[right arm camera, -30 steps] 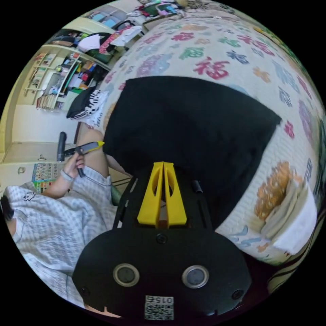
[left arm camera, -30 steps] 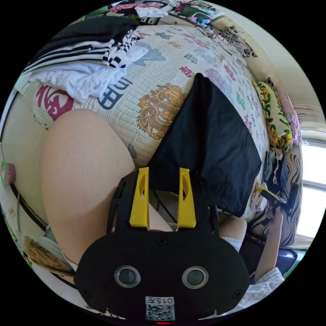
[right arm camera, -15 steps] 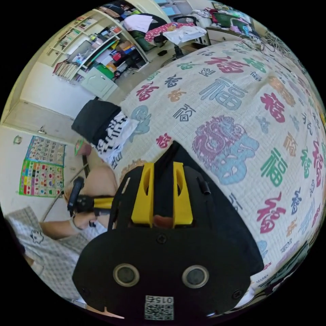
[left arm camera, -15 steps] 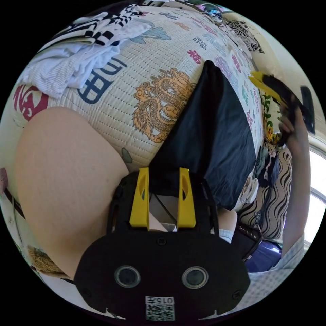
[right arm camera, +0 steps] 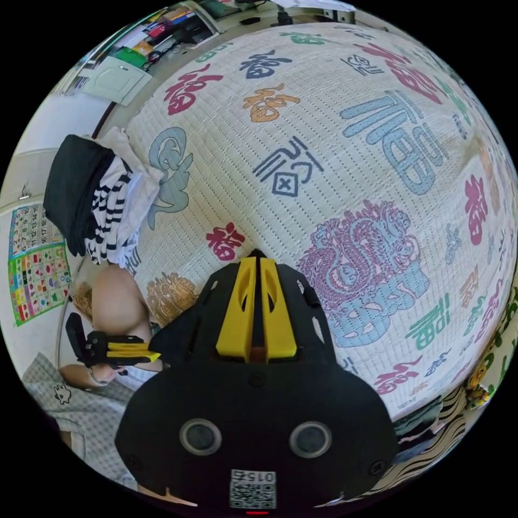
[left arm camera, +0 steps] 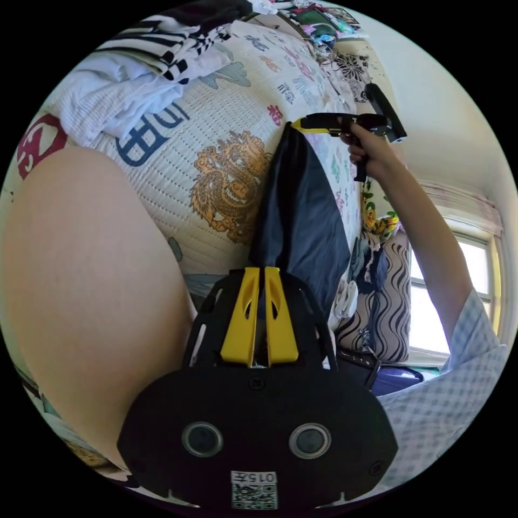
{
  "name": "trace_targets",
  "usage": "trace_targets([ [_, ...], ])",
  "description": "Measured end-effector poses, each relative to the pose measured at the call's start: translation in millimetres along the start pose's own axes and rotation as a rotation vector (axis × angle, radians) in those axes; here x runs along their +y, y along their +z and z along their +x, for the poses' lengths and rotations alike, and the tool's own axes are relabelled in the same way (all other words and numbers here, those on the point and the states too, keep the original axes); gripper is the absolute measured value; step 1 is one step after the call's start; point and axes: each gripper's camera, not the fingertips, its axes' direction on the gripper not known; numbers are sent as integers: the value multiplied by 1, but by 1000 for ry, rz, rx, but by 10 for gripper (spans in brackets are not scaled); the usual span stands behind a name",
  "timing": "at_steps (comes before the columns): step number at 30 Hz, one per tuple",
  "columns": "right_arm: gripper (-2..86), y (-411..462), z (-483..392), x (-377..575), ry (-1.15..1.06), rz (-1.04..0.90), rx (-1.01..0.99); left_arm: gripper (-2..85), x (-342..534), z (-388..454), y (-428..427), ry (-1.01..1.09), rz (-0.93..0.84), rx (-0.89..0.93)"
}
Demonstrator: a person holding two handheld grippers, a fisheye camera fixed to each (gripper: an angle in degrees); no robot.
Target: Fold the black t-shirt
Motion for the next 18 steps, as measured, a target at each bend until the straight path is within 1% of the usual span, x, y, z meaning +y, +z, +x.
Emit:
trace_targets([
  [3,-8,-8,-6,2,-17,41,39,2,4,1,-20,-4,42,67],
  [7,-9,-30,-4,8,2,120,40,-1,-3,12,-66,51,141,66],
  [10,-10,-62,2,14,22,234,-26,-1,-9,21,-111,83,243,30],
  [13,-10,-96,3,21,12,338,-124,-1,-7,40,-146,145,304,-13],
  [14,-10,-106,1,26,-6,362,-141,-2,-5,46,-150,166,307,-17],
  [16,-10,-116,0,40,-31,391,-162,-2,8,79,-153,272,286,-20],
  [18,-9,-125,9,74,-53,436,-202,-3,22,114,-143,374,245,-20],
])
